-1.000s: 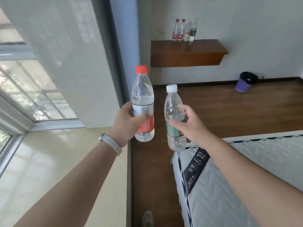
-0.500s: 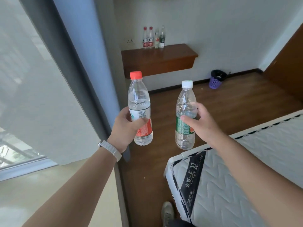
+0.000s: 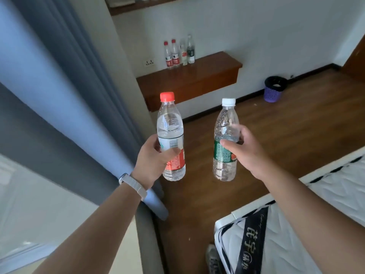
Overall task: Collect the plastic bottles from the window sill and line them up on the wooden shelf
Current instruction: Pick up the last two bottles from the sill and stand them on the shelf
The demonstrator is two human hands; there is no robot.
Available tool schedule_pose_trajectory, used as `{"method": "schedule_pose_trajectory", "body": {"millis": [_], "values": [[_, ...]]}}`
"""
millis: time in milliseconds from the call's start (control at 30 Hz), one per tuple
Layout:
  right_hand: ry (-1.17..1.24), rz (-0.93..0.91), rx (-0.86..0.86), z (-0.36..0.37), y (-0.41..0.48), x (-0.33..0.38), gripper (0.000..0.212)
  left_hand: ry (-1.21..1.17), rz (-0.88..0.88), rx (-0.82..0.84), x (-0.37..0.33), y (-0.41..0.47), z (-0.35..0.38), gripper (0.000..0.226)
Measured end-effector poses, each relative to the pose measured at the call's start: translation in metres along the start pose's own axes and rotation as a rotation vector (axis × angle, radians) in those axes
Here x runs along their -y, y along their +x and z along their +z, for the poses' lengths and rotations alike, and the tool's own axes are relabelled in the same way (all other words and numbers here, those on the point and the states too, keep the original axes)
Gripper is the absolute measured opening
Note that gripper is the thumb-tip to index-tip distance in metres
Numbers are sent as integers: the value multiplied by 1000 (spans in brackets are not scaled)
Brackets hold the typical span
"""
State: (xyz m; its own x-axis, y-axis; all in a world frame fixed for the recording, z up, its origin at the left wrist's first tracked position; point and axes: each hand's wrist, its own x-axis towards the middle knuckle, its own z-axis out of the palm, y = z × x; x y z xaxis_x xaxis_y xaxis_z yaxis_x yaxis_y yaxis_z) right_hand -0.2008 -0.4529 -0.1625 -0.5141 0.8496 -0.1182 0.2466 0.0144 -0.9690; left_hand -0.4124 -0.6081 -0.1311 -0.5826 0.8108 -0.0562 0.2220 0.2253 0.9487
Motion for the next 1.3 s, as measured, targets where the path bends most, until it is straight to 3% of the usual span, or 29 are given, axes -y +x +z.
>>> {"method": "schedule_pose_trajectory", "body": {"millis": [233, 500, 667, 1000, 1133, 1300], "values": [[32, -11, -44, -50, 75, 5, 60, -6, 9, 16, -32, 81, 58, 46], [54, 36, -154, -102, 103, 3, 41, -6, 29, 174, -54, 150, 123, 47], [43, 73, -204, -112, 122, -1, 42, -7, 35, 247, -56, 191, 143, 50], [-18, 113, -366, -89, 213, 15, 49, -58, 14, 427, -43, 319, 127, 61], [-54, 140, -407, -67, 272, 31, 61, -43, 61, 475, -42, 382, 107, 54], [-19, 105, -423, -32, 342, 56, 55, -26, 105, 478, -43, 456, 76, 53]]}}
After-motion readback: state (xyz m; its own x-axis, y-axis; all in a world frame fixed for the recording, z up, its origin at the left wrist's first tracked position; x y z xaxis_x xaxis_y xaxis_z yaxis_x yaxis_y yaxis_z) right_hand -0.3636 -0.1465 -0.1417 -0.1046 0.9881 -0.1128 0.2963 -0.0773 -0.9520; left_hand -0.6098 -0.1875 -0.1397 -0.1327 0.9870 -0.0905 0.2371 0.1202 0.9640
